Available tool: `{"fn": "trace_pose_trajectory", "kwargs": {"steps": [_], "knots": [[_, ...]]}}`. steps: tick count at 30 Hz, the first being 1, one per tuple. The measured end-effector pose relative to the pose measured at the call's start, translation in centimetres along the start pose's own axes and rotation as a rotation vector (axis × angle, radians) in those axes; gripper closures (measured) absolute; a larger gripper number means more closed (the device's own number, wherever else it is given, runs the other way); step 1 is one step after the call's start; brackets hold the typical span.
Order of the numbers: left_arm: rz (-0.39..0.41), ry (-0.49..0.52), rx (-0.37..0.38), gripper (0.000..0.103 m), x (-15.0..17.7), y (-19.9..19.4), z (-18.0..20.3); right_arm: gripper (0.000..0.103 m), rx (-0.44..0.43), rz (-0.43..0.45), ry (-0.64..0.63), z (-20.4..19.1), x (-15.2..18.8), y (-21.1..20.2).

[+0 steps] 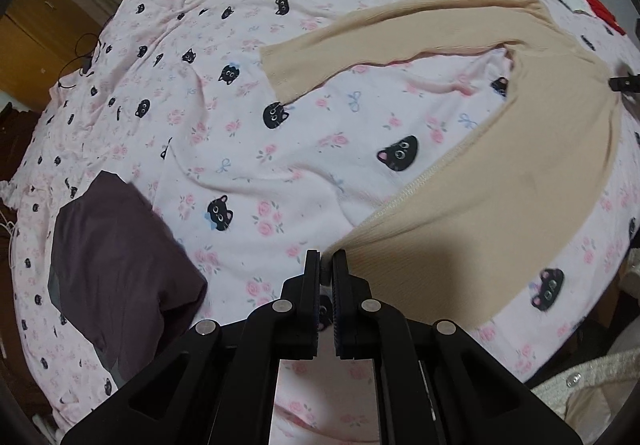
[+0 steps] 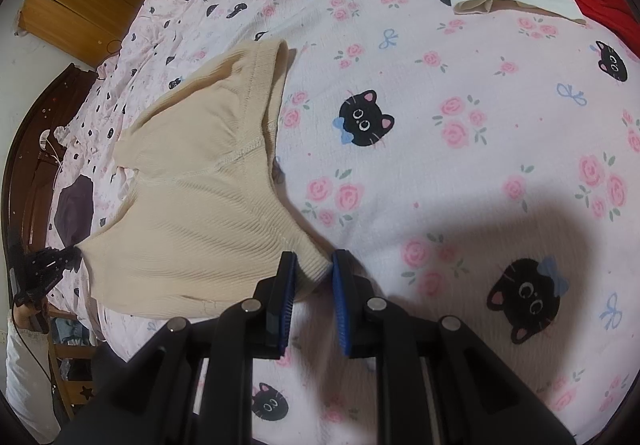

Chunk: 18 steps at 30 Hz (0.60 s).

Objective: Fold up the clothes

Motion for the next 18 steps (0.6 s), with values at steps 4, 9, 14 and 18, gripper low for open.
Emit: {"fn": "trace_pose_trajectory", "kwargs": {"steps": [4, 9, 14, 18], "knots": [[-0.045, -0.018, -0.051, 0.098, 0.0, 1.4, -0.2, 0.085, -0.004, 0.0, 0.003, 0.1, 0.0, 0.0], [-0.084, -0.027, -0.088, 0.095, 0.4, 2.8, -0.1, 0.085, -0.009, -0.001, 0.006, 0.1, 0.0, 0.0], [-0.113, -0.018, -0.218, 0.055, 1.3, 2.9, -1.0, 0.084, -0.01, -0.002, 0.007, 0.1, 0.0, 0.0], [-0.097, -0.067, -0.269, 0.042, 2.0, 2.2, -2.7, 0.083, -0.024, -0.003, 0.015, 0.2, -0.1, -0.2]]}}
Point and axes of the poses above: each gripper's, at about its wrist camera, not at the fingertips, and y roughly the way its jaws point, z to its right, x to its underside, the point moved 7 cm from there along y, roughly the way its jaws point, and after that the axes turned 7 degrees about x, right-handed, at the moved point
